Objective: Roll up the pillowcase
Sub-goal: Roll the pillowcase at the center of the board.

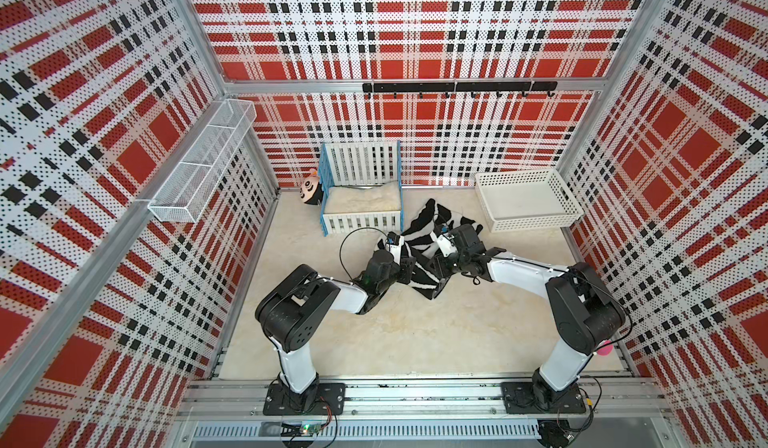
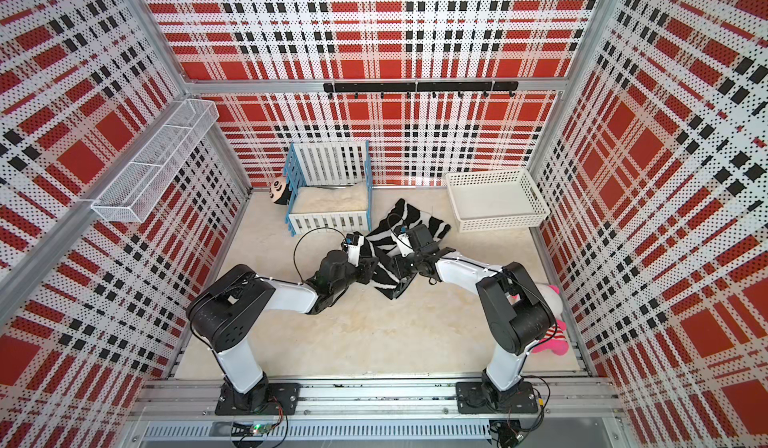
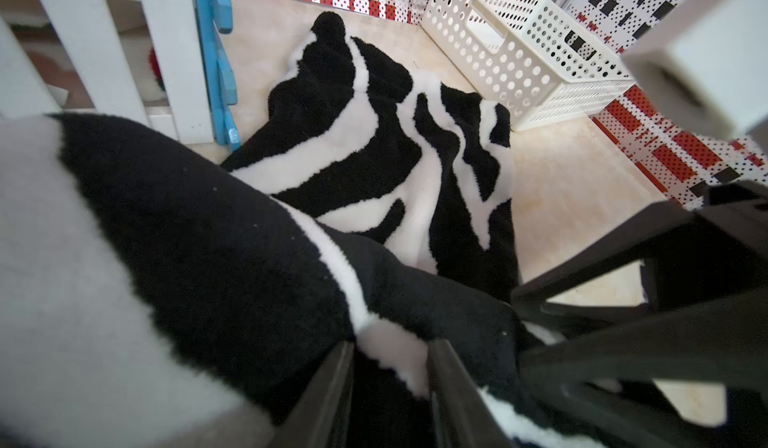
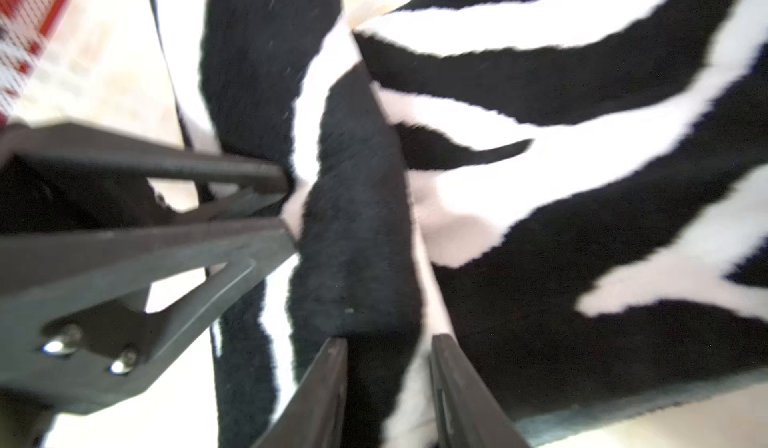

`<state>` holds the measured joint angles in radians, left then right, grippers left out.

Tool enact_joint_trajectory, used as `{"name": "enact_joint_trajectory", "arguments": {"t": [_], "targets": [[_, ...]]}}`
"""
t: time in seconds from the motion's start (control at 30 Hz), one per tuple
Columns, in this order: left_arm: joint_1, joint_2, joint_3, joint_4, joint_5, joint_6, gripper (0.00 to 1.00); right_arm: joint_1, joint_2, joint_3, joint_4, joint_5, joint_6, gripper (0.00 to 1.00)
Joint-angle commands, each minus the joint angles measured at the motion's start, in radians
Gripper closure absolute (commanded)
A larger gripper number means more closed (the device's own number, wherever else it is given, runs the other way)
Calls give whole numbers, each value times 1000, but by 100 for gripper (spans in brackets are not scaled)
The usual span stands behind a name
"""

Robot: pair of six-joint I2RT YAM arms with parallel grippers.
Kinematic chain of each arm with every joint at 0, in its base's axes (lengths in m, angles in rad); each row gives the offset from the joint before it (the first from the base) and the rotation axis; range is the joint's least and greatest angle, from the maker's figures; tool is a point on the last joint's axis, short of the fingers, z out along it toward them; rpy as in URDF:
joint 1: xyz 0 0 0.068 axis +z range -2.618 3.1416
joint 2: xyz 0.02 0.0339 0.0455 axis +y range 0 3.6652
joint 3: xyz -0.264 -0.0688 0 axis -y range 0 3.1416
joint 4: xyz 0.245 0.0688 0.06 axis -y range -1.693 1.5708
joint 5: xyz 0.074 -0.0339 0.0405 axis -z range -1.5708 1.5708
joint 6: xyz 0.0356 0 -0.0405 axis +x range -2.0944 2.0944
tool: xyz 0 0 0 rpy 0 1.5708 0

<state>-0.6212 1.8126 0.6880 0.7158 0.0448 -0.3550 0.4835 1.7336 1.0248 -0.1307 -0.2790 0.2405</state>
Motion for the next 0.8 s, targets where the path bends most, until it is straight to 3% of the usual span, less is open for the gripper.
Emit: {"name": "enact_joint_trajectory", "arguments": {"t": [0.0,0.2,0.37,0.77], "targets": [[-3,37,15,-7,-5,-2,65,-72,6,73,40,9,33,60],[-4,42,27,-16,-5,-7,65,-138,234,292,-102,154,-32,73],[-3,50,54,-41,1,-10,65,-161,408,426,-184,144,-71,85],[-7,163,247,-138,35,-10,65,-121,448,347,-159,65,-72,85]]}}
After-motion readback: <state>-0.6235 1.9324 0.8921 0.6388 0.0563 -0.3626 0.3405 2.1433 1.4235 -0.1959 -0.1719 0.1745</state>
